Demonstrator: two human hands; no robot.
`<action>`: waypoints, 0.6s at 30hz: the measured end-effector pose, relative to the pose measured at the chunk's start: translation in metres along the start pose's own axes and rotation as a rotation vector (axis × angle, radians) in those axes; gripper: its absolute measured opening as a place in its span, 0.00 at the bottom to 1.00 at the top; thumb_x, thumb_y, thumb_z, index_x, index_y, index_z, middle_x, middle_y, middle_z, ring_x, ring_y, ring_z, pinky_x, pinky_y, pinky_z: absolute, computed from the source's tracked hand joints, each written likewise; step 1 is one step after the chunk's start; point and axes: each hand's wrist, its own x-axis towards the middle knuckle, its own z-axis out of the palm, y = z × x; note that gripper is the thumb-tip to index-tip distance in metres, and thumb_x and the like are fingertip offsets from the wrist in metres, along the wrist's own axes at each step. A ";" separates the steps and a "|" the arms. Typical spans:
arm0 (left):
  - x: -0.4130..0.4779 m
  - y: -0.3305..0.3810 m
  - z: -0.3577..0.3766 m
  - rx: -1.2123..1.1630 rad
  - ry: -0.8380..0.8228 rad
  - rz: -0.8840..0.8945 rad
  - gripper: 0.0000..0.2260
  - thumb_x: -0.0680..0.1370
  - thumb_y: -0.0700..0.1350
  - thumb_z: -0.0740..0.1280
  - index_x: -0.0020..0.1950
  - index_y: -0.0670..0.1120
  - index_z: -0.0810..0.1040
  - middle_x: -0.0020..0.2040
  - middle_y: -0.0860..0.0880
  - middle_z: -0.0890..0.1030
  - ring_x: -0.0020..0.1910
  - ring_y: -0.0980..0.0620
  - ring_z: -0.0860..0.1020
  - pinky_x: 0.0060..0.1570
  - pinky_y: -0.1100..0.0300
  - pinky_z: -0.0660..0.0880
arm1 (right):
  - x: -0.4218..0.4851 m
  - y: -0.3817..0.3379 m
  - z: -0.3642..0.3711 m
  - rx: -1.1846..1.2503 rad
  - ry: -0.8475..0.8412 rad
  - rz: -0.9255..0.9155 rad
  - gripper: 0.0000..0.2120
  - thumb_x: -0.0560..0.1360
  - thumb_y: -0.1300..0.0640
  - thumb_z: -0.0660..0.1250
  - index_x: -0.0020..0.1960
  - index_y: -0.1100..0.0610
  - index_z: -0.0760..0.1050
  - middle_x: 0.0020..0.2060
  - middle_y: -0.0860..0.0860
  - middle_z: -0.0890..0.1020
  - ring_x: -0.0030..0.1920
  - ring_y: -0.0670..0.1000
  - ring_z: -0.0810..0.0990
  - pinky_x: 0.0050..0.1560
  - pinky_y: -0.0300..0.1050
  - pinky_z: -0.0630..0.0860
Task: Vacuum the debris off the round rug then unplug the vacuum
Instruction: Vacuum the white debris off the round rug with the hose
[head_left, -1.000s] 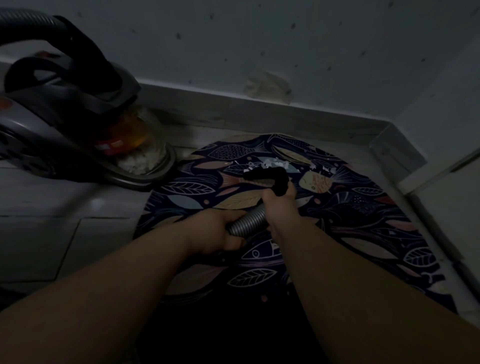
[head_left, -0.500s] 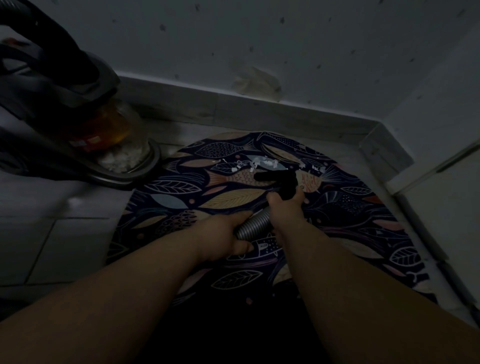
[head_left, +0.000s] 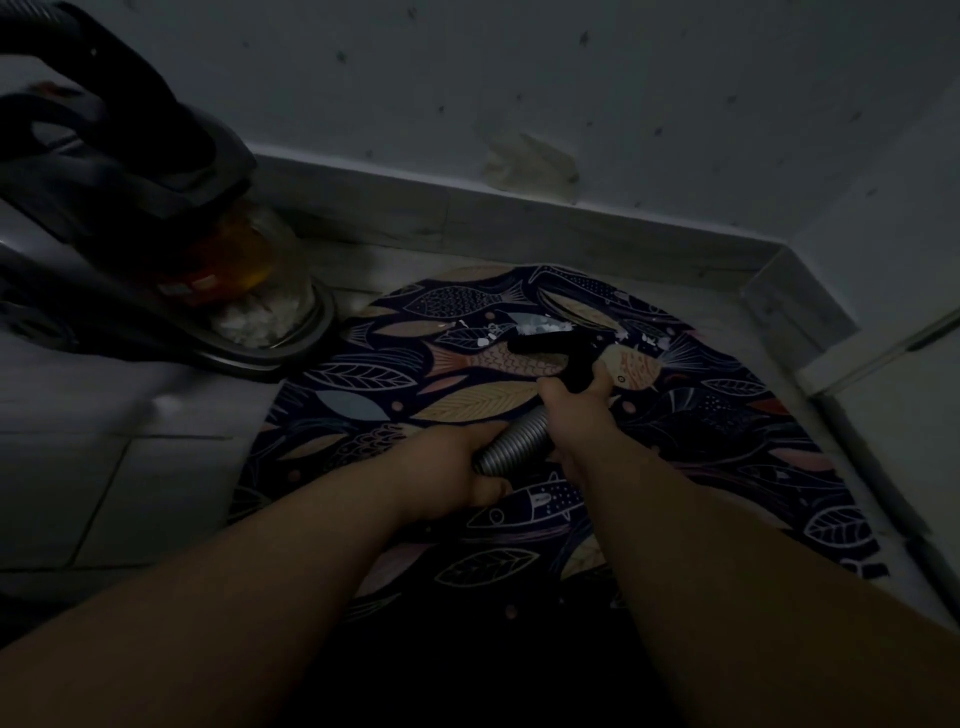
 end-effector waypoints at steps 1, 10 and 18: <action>-0.002 -0.001 -0.002 -0.013 0.002 -0.002 0.29 0.75 0.54 0.68 0.73 0.60 0.60 0.61 0.53 0.77 0.54 0.55 0.77 0.55 0.64 0.73 | 0.000 -0.001 0.002 -0.008 -0.003 -0.001 0.36 0.79 0.50 0.62 0.77 0.39 0.43 0.65 0.58 0.69 0.50 0.61 0.76 0.54 0.63 0.78; -0.021 -0.016 -0.022 -0.035 0.025 -0.041 0.29 0.75 0.53 0.67 0.74 0.59 0.61 0.51 0.54 0.77 0.42 0.59 0.76 0.38 0.71 0.71 | -0.008 -0.009 0.030 -0.030 -0.067 0.001 0.37 0.78 0.50 0.64 0.77 0.36 0.44 0.66 0.58 0.70 0.55 0.62 0.75 0.57 0.66 0.76; -0.031 -0.038 -0.029 0.015 0.052 -0.078 0.32 0.75 0.54 0.67 0.76 0.57 0.57 0.64 0.51 0.76 0.56 0.55 0.75 0.50 0.67 0.68 | -0.010 -0.008 0.055 -0.004 -0.120 -0.024 0.37 0.79 0.49 0.64 0.77 0.37 0.43 0.67 0.56 0.70 0.55 0.61 0.75 0.58 0.63 0.76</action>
